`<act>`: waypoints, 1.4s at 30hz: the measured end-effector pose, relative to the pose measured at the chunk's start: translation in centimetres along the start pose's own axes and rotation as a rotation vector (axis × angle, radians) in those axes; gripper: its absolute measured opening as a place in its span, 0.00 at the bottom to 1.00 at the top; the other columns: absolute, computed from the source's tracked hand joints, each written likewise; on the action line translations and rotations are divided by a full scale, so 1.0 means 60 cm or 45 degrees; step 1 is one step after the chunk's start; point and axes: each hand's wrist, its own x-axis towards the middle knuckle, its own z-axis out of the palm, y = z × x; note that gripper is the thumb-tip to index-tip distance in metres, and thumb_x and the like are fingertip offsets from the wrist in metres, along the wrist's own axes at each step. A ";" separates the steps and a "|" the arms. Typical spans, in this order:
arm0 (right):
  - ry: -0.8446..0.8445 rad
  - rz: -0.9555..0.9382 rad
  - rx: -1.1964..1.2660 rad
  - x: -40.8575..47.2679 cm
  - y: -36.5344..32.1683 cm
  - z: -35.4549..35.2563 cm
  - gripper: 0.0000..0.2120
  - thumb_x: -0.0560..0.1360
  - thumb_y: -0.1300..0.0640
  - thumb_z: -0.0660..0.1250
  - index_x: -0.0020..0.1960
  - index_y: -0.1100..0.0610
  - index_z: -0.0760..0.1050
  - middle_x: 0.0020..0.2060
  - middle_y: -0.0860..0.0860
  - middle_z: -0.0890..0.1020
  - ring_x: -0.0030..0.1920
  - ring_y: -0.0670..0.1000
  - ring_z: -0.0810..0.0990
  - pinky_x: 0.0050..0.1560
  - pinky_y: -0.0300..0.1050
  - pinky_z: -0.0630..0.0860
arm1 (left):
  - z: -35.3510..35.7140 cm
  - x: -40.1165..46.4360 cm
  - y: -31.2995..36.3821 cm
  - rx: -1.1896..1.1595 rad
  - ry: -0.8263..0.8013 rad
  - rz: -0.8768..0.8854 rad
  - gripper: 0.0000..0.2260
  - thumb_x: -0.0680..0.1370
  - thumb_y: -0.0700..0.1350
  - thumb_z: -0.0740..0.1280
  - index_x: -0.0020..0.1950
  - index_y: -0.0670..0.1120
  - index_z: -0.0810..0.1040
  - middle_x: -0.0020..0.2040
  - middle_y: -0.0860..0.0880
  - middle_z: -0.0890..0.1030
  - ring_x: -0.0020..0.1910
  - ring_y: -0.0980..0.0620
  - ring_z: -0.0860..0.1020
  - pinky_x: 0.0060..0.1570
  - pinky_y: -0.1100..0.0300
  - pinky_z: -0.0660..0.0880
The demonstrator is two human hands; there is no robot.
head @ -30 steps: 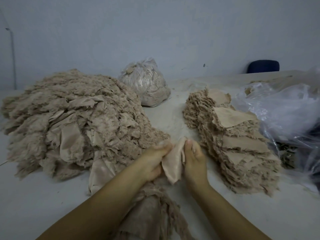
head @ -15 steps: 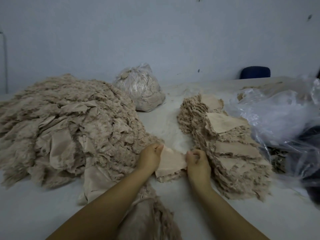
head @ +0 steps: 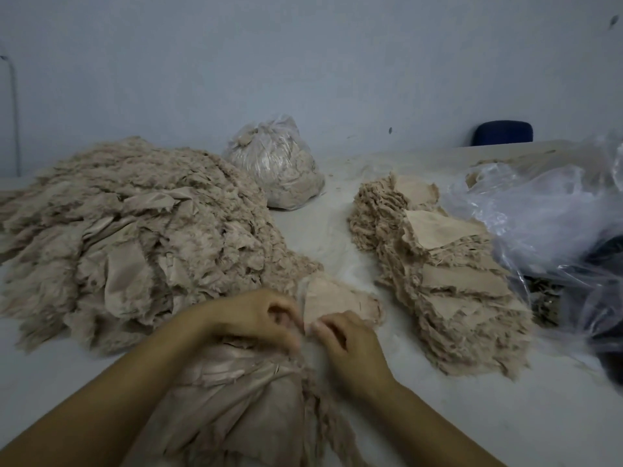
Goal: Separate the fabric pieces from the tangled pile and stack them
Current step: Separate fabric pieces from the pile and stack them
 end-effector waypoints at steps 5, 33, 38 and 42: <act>-0.412 -0.140 0.090 -0.026 -0.025 0.017 0.17 0.71 0.43 0.71 0.45 0.57 0.79 0.40 0.49 0.75 0.41 0.45 0.71 0.44 0.38 0.68 | 0.020 -0.059 -0.026 0.370 -0.003 0.070 0.05 0.76 0.49 0.69 0.44 0.48 0.81 0.41 0.53 0.77 0.41 0.56 0.76 0.46 0.57 0.73; 0.372 0.390 0.841 -0.019 -0.029 -0.003 0.12 0.81 0.58 0.59 0.40 0.57 0.71 0.33 0.49 0.74 0.32 0.43 0.71 0.31 0.31 0.69 | 0.124 -0.021 0.019 -0.111 0.464 0.108 0.12 0.70 0.59 0.71 0.36 0.53 0.78 0.29 0.57 0.73 0.30 0.61 0.71 0.36 0.62 0.70; 0.687 0.508 0.902 0.001 0.002 -0.024 0.10 0.82 0.57 0.57 0.44 0.59 0.71 0.36 0.51 0.74 0.36 0.48 0.73 0.32 0.32 0.70 | 0.131 -0.025 -0.003 -0.413 0.522 0.135 0.21 0.76 0.47 0.68 0.23 0.54 0.68 0.23 0.58 0.61 0.25 0.60 0.63 0.32 0.67 0.66; 0.462 0.334 0.744 -0.012 -0.007 0.000 0.10 0.81 0.58 0.59 0.42 0.56 0.73 0.36 0.50 0.76 0.36 0.41 0.74 0.35 0.31 0.70 | 0.125 -0.026 0.015 -0.606 0.577 0.121 0.14 0.75 0.54 0.65 0.47 0.44 0.81 0.35 0.56 0.80 0.34 0.61 0.77 0.39 0.66 0.73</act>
